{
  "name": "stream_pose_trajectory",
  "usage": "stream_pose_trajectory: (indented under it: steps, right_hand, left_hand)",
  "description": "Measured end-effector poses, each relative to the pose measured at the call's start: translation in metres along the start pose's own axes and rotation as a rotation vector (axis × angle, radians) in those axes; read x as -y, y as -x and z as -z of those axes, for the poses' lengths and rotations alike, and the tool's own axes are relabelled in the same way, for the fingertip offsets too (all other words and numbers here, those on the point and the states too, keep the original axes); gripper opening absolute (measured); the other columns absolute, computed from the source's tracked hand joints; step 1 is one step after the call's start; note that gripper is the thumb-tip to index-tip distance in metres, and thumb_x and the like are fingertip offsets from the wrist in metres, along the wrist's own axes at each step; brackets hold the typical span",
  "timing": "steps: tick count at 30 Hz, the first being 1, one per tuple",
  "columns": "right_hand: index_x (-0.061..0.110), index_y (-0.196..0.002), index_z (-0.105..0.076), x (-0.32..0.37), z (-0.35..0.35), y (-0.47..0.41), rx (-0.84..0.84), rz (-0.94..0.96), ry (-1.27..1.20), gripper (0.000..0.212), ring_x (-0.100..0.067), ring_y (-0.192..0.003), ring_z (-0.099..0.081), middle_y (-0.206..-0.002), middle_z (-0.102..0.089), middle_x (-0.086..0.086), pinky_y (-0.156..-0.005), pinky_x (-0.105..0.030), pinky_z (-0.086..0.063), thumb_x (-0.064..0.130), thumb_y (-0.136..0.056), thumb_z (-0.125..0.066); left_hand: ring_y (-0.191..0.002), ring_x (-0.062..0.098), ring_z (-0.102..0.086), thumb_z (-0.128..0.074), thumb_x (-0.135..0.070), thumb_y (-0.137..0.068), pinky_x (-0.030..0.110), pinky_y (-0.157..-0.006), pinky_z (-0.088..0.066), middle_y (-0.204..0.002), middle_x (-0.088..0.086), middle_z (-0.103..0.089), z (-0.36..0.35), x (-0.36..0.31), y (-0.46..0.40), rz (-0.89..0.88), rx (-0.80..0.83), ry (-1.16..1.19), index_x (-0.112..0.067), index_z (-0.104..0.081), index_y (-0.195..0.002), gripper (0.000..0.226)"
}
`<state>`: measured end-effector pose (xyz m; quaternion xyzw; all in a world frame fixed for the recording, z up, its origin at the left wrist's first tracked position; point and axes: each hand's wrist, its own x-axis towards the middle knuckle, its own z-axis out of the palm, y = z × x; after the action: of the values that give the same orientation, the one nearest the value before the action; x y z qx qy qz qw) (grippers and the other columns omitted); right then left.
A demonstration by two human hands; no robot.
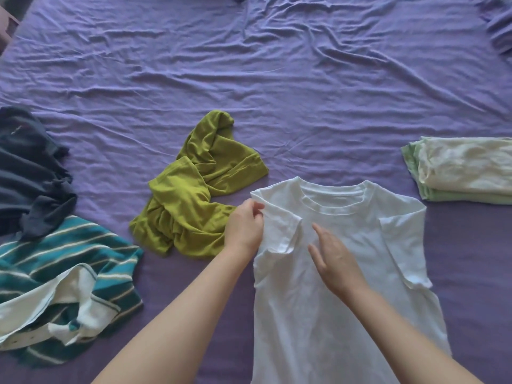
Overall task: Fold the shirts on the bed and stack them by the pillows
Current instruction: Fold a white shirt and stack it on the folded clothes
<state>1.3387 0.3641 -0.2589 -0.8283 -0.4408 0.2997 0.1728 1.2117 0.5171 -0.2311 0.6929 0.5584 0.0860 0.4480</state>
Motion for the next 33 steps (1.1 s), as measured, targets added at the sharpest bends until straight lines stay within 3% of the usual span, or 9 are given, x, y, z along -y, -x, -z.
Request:
stream_pose_trajectory:
  steps: [4,7,13,15,19,25,28,30,33]
  right_hand:
    - [0.011,-0.136,-0.043,0.004,-0.008,-0.01,-0.011,0.078,-0.006,0.045,-0.025,-0.125,-0.045,-0.135,-0.049,-0.007,-0.105,-0.037,-0.034,0.019,-0.093,-0.053]
    - [0.016,-0.136,-0.046,0.017,-0.016,-0.024,-0.03,0.097,0.016,0.043,-0.027,-0.126,-0.042,-0.14,-0.044,-0.006,-0.104,-0.038,-0.033,0.018,-0.093,-0.051]
    - [0.028,-0.138,-0.039,0.014,-0.019,-0.038,0.128,0.075,0.318,0.04,-0.018,-0.144,-0.008,-0.157,-0.011,0.001,-0.109,-0.038,-0.022,0.033,-0.099,-0.034]
    - [0.025,-0.14,-0.036,0.011,-0.017,-0.029,0.095,0.073,0.277,0.042,-0.019,-0.143,-0.01,-0.158,-0.01,0.0,-0.109,-0.04,-0.022,0.034,-0.098,-0.036]
    - [0.029,-0.146,-0.025,-0.006,-0.023,0.018,0.172,0.09,0.36,0.052,-0.02,-0.144,-0.009,-0.158,-0.008,-0.003,-0.112,-0.039,-0.02,0.034,-0.096,-0.039]
    - [0.019,-0.114,-0.068,-0.032,-0.034,0.095,0.095,0.169,0.534,0.06,-0.035,-0.109,-0.061,-0.121,-0.064,-0.013,-0.083,-0.052,-0.05,0.027,-0.057,-0.086]
    - [0.021,-0.115,-0.067,-0.037,-0.039,0.113,0.068,0.215,0.574,0.043,-0.035,-0.11,-0.061,-0.122,-0.063,-0.013,-0.085,-0.053,-0.049,0.036,-0.075,-0.061]
    - [0.021,-0.117,-0.066,-0.039,-0.041,0.119,0.106,0.193,0.575,0.052,-0.038,-0.113,-0.059,-0.124,-0.062,-0.015,-0.086,-0.056,-0.047,0.038,-0.069,-0.073]
    - [0.03,-0.14,-0.041,-0.036,-0.053,0.134,0.188,0.228,0.518,0.066,-0.039,-0.138,-0.028,-0.15,-0.033,-0.013,-0.106,-0.059,-0.025,0.043,-0.08,-0.065]
  left_hand:
    - [-0.1,0.017,-0.06,-0.057,-0.026,-0.085,0.029,-0.08,-0.047,-0.102,-0.003,-0.067,-0.003,0.019,0.018,-0.053,0.168,-0.323,-0.02,-0.066,-0.098,0.017]
    - [-0.101,0.015,-0.056,-0.062,-0.051,-0.079,0.034,-0.08,-0.048,-0.103,-0.006,-0.062,-0.01,0.033,0.035,-0.049,0.219,-0.525,-0.025,-0.061,-0.106,0.037]
    - [-0.068,0.031,-0.057,-0.071,0.003,-0.063,0.037,-0.055,-0.05,-0.075,0.006,-0.062,-0.021,0.052,0.061,-0.554,0.064,-0.492,-0.012,-0.068,-0.076,0.019]
    - [-0.082,0.031,-0.061,-0.071,-0.002,-0.069,0.039,-0.064,-0.052,-0.091,0.005,-0.067,-0.026,0.064,0.069,-0.618,0.086,-0.48,-0.016,-0.073,-0.084,0.021]
    - [-0.137,0.023,-0.027,-0.046,-0.022,-0.091,0.038,-0.108,-0.03,-0.152,-0.001,-0.032,-0.037,0.087,0.082,-0.521,0.327,-0.667,-0.024,-0.043,-0.14,0.049]
    - [-0.134,0.025,-0.03,-0.053,-0.014,-0.089,0.034,-0.109,-0.03,-0.148,0.006,-0.032,-0.038,0.091,0.114,-0.264,0.093,-0.372,-0.017,-0.035,-0.144,0.057]
    - [-0.138,0.019,-0.024,-0.054,-0.024,-0.091,0.028,-0.112,-0.023,-0.15,0.001,-0.026,-0.041,0.105,0.144,-0.199,0.171,-0.433,-0.022,-0.019,-0.149,0.068]
    - [-0.14,0.016,-0.019,-0.051,-0.029,-0.093,0.027,-0.114,-0.019,-0.153,0.0,-0.022,-0.046,0.112,0.163,-0.189,0.189,-0.49,-0.024,-0.013,-0.15,0.069]
    - [-0.142,0.017,-0.016,-0.046,-0.031,-0.096,0.027,-0.114,-0.019,-0.157,0.002,-0.014,-0.055,0.112,0.189,-0.152,0.188,-0.549,-0.026,-0.014,-0.15,0.063]
